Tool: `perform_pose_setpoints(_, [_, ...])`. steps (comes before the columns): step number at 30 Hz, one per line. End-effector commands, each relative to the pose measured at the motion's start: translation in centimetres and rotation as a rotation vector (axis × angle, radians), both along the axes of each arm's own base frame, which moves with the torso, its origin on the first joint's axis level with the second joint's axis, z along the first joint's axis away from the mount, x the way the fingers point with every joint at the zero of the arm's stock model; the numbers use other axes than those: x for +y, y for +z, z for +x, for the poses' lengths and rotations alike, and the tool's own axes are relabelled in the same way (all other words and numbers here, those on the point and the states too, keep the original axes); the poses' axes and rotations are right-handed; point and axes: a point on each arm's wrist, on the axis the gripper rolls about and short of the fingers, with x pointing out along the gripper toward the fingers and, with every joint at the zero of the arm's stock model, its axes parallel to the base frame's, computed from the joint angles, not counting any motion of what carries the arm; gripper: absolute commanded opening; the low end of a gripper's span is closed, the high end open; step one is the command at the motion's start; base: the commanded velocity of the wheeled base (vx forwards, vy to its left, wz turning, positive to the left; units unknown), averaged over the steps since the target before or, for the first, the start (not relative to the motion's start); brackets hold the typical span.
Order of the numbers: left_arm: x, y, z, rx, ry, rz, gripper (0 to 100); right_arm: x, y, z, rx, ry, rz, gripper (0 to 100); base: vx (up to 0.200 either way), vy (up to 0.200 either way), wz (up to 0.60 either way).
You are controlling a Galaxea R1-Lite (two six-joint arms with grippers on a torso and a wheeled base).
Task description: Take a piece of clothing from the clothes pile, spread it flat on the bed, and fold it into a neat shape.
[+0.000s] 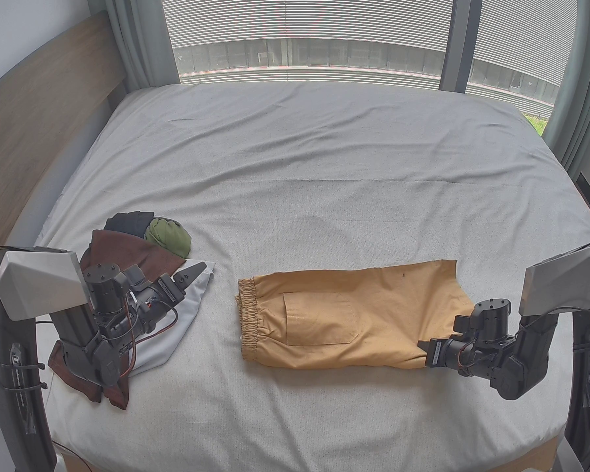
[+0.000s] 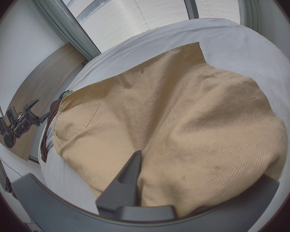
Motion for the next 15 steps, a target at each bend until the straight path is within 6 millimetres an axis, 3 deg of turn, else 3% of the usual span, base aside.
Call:
perform_pose_setpoints(1, [0.0, 0.0, 0.0, 0.001, -0.001, 0.000, 100, -0.4, -0.9, -0.7, 0.037, -0.004, -0.008, 0, 0.000, 0.000, 0.00])
perform_pose_setpoints(11, [-0.1, -0.1, -0.1, 0.007, -0.011, -0.001, 100, -0.2, -3.0, -0.9, 0.044, -0.001, -0.008, 0, 0.000, 0.000, 0.00])
perform_pose_setpoints(12, [-0.1, -0.2, -0.1, 0.008, -0.011, 0.000, 100, -0.2, -3.1, -1.0, 0.040, 0.000, -0.004, 100, 0.000, 0.000, 0.00])
perform_pose_setpoints(15, [-0.2, -0.5, -0.1, 0.015, -0.013, 0.002, 100, -0.3, -3.2, -1.9, 0.065, 0.007, -0.011, 100, 0.000, 0.000, 0.00])
